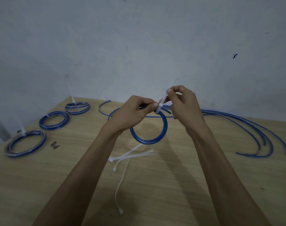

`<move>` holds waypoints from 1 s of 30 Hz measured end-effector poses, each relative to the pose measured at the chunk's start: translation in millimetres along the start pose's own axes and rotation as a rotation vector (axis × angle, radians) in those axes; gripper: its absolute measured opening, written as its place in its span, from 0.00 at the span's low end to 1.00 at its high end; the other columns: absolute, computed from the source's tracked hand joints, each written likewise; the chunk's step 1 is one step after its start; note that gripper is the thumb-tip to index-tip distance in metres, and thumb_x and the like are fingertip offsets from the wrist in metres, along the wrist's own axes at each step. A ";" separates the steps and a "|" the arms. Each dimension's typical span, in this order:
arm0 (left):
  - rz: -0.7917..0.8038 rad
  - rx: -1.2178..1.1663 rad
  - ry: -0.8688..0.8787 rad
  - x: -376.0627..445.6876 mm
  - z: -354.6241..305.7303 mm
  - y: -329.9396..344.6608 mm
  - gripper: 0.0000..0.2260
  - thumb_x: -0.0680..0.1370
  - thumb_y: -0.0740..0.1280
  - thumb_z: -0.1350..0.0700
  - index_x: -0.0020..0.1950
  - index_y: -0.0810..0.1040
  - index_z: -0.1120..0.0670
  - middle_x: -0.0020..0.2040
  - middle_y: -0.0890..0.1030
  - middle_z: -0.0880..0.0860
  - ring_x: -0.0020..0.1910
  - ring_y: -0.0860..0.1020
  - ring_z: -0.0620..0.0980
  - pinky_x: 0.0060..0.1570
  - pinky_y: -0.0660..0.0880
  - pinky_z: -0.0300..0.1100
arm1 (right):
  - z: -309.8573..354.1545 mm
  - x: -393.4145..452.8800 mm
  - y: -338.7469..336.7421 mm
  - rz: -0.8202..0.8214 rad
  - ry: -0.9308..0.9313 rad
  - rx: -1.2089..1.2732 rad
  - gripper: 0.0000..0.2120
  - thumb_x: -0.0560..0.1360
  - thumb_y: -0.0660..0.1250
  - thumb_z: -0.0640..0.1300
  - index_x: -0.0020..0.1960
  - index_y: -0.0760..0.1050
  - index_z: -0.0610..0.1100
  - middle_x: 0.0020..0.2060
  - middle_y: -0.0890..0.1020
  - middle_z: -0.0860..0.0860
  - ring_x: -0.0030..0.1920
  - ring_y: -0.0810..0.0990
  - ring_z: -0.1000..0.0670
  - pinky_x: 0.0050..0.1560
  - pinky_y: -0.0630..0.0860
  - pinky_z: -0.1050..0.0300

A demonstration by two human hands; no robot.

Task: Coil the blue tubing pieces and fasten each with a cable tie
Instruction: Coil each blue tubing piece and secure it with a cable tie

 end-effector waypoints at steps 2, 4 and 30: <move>-0.012 -0.002 -0.035 1.0 3.7 -1.5 0.12 0.84 0.63 0.54 0.50 0.85 0.56 0.26 0.72 0.40 0.28 0.68 0.39 0.32 0.65 0.30 | 0.4 0.5 1.5 0.027 -0.024 0.008 0.06 0.81 0.66 0.49 0.52 0.78 0.47 0.48 0.83 0.52 0.35 0.75 0.62 0.35 0.74 0.65; -0.007 -0.001 -0.050 1.9 4.0 0.3 0.12 0.84 0.62 0.55 0.51 0.85 0.56 0.26 0.74 0.37 0.28 0.71 0.36 0.32 0.66 0.27 | -0.2 1.5 0.4 0.044 -0.036 -0.051 0.06 0.80 0.69 0.49 0.49 0.80 0.46 0.46 0.83 0.55 0.41 0.78 0.61 0.44 0.73 0.64; -0.062 -0.119 -0.002 1.4 -3.8 15.5 0.10 0.82 0.66 0.52 0.52 0.85 0.56 0.41 0.84 0.47 0.36 0.77 0.33 0.36 0.68 0.24 | -0.6 4.0 -4.0 0.018 -0.065 -0.073 0.05 0.82 0.65 0.45 0.47 0.75 0.47 0.46 0.79 0.53 0.46 0.79 0.51 0.47 0.76 0.60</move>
Point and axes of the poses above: each hand's wrist, its own x-axis towards the middle knuckle, its own y-axis out of the palm, z = x × y, the point moved 9 cm from there along x, towards the middle knuckle
